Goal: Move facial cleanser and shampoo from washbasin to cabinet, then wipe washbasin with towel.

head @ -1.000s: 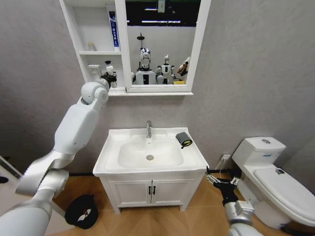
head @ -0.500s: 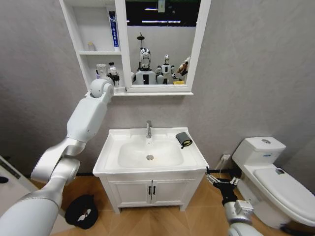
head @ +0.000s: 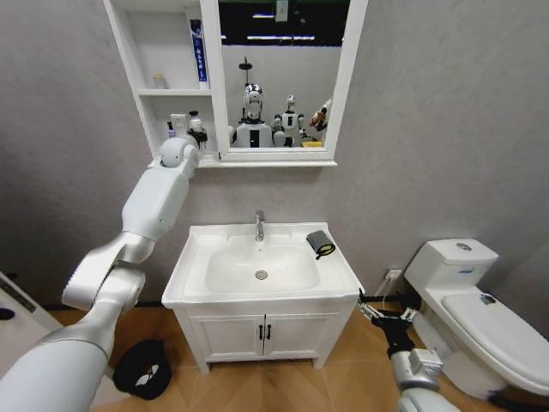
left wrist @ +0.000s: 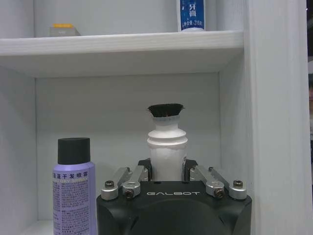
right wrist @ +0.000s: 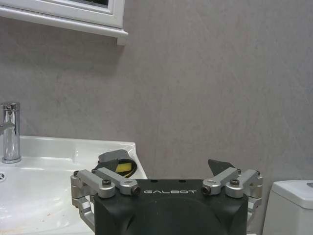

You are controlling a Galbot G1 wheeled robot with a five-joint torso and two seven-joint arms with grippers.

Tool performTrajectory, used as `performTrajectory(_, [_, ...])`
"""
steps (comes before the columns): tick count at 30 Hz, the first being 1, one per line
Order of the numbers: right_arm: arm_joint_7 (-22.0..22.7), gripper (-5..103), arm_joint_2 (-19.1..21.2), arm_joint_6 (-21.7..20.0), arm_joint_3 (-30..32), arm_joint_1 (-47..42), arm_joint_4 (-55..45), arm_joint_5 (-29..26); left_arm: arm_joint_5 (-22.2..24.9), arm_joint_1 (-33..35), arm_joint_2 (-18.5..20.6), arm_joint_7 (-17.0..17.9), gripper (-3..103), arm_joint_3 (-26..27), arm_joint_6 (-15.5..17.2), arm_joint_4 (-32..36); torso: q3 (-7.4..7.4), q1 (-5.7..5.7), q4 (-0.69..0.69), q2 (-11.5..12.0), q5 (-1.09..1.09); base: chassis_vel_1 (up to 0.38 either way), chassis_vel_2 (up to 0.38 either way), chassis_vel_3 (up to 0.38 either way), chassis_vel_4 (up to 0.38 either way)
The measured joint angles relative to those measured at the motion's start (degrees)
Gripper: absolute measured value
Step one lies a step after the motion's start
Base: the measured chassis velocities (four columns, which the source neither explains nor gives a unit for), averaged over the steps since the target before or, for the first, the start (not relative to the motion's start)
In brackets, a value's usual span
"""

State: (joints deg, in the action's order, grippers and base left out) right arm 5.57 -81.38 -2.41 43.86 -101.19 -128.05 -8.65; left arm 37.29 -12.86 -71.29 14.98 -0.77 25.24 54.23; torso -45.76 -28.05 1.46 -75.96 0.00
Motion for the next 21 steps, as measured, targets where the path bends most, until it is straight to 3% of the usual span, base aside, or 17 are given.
performTrajectory(5, [-0.1, 100, 0.1, 0.4, 0.3, -0.2, 0.1, -0.2, -1.5, -1.7, -0.7, -1.7, 31, 0.0, 2.1, -3.4, 0.01, 0.00, 0.01, 0.0, 0.02, 0.000, 0.000, 0.000, 0.000])
performTrajectory(16, [-0.1, 100, 0.1, 0.7, 0.4, -0.2, 0.4, -0.2, -2.2, -2.2, -0.7, -3.7, 31, 0.0, 3.2, -5.1, 0.02, 0.01, 0.00, 0.0, 0.02, 0.000, 0.000, 0.000, 0.000])
performTrajectory(17, [-0.2, 100, 0.1, 0.8, 0.5, -0.2, 0.5, -0.2, -2.2, -1.9, -0.7, -3.8, 41, -0.1, 3.5, -5.2, -0.02, 0.01, -0.02, 0.0, -0.06, 0.000, 0.000, 0.000, 0.000])
performTrajectory(19, [-0.2, 100, 0.1, 0.8, 0.5, -0.2, 0.5, -0.2, -2.2, -1.9, -0.6, -3.8, 41, -0.1, 3.7, -5.1, -0.03, -0.02, -0.01, 0.0, -0.07, 0.000, 0.000, 0.000, 0.000])
performTrajectory(21, [-0.3, 100, 0.1, 0.9, 0.4, -0.3, 0.6, -0.1, -2.3, -1.9, -0.7, -3.8, 52, -0.1, 3.6, -4.9, 0.00, 0.00, -0.01, 0.0, 0.02, 0.000, 0.000, 0.000, 0.000])
